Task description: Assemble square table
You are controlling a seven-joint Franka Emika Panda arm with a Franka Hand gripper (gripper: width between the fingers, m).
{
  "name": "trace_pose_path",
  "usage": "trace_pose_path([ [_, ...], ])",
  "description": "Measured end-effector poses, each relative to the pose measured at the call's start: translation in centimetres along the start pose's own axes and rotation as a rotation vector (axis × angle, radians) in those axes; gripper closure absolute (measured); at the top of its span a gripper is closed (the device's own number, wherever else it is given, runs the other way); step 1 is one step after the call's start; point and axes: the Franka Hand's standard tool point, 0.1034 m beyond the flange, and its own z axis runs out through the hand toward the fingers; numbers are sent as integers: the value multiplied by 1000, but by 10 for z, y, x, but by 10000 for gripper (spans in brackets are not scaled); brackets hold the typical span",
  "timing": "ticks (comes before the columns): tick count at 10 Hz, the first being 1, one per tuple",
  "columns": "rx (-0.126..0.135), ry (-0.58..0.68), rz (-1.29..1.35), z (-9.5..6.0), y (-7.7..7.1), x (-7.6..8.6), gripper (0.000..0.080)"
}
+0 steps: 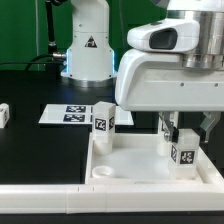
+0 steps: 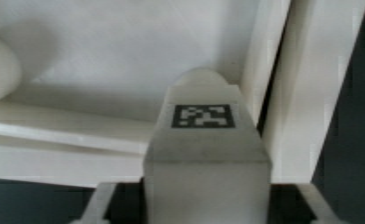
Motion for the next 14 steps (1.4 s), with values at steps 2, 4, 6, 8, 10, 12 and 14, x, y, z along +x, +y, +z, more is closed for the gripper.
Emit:
trace_pose_path([
  [2,5,-1,209,0,1,0,515],
  [4,4,-9,430,0,1,-2,515],
  [6,-12,-11,569,0,8,-3,514],
  [8,-41,-7,659,0,15,-4,510],
  [10,-46,-6,659,0,17,-4,425],
  [12,-36,1,624,-8,16,-1,291],
  [14,4,8,531,-45,22,-12,159],
])
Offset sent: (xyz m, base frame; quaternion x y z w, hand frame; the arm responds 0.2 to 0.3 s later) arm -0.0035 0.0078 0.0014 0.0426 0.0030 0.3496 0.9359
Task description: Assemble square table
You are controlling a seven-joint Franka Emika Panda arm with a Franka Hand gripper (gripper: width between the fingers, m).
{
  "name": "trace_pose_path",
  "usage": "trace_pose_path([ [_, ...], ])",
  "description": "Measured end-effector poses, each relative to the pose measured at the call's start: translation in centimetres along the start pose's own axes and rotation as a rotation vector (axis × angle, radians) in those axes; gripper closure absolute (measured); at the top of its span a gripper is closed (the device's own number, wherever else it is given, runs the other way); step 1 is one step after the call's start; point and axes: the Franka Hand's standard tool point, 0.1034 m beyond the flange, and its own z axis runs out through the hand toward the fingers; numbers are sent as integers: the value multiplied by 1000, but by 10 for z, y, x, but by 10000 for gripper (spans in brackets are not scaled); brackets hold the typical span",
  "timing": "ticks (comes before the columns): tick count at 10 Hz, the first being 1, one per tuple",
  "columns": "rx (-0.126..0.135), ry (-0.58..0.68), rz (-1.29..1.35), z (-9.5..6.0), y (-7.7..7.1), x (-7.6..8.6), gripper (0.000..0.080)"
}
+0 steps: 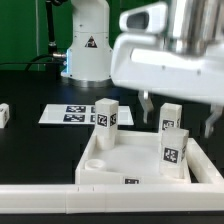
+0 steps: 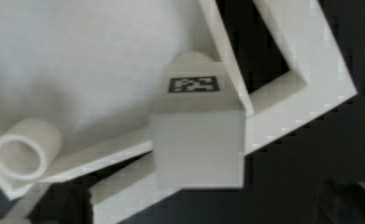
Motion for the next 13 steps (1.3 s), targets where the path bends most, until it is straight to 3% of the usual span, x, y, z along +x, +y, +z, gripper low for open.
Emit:
trace_pose_path([
  [2,7,-22,-73,-19,45,-8,151],
  [3,2,-27,-61,-18,52,-9,151],
  [8,-1,-30,-73,-16,50,-10,151],
  [9,23,1,-192,-14,67,-11,151],
  [10,32,27,-264,-8,111,-20,151],
  [11,20,7,-276,-4,148,-27,151],
  [12,13,6,-259,-3,162,-23,151],
  [13,13,6,-263,-3,158,-24,151],
])
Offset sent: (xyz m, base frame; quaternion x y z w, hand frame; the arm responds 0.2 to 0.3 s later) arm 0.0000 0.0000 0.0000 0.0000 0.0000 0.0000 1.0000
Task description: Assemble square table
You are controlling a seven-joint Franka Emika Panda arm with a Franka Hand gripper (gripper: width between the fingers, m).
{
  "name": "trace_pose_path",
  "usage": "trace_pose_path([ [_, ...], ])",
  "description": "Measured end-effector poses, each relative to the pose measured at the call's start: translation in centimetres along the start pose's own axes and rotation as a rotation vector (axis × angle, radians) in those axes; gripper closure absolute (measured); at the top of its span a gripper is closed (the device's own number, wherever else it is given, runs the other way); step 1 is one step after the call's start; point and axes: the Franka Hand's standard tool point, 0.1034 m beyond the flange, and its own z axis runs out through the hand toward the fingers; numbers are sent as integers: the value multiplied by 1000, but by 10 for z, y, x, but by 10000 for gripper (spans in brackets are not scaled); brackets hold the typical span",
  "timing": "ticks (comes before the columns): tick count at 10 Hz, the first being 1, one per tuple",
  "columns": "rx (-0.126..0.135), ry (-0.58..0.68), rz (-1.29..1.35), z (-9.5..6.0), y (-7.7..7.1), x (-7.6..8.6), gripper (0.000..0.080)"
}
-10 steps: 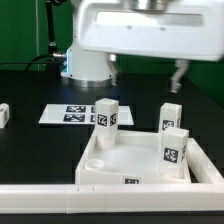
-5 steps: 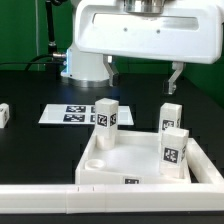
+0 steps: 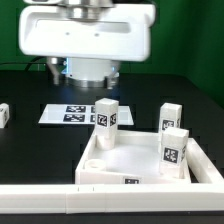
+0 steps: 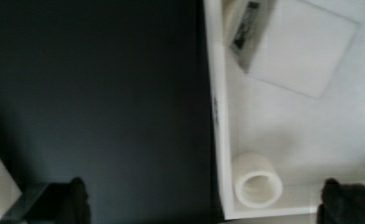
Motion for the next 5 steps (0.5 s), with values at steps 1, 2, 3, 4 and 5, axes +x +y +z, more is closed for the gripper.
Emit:
trace_pose_path([
  [1,0,-1,-4,0,-1,-1,151],
  [2,-1,-1,-3,1,0,-1,151],
  [3,-3,-4,-23,2,4,-2,151],
  [4,-7,-4,-117,7,26,-14,151],
  [5,-18,-7,-181,13,58,-31,151],
])
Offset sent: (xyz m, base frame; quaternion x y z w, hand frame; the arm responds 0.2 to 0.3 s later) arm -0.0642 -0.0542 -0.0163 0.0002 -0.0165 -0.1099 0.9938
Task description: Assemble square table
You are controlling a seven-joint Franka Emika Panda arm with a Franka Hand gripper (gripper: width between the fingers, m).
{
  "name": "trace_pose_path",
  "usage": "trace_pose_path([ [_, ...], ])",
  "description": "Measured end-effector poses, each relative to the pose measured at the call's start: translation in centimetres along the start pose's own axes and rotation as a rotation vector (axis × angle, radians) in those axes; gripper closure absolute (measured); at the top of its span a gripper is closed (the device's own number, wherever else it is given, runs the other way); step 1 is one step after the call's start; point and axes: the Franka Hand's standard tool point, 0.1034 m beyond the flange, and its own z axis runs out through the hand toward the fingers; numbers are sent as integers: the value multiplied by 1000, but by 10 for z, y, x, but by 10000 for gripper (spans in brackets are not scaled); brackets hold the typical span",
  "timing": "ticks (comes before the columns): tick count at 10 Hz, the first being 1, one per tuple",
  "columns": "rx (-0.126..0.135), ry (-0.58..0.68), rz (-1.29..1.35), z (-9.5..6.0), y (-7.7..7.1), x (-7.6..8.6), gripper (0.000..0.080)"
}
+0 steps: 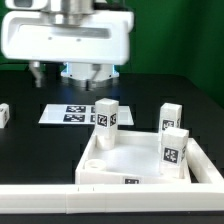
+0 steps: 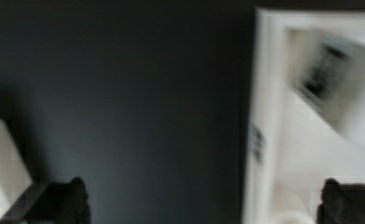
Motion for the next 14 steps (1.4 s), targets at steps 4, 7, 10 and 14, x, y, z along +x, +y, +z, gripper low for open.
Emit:
trace_pose_path([
  [4,-25,2,-33,9,34,-16,151],
  [7,-31,5,-67,11,40,-19,151],
  [10,-63,-33,-204,29,111,-70,151],
  [14,-70,-46,-222,32,127,-65,151],
])
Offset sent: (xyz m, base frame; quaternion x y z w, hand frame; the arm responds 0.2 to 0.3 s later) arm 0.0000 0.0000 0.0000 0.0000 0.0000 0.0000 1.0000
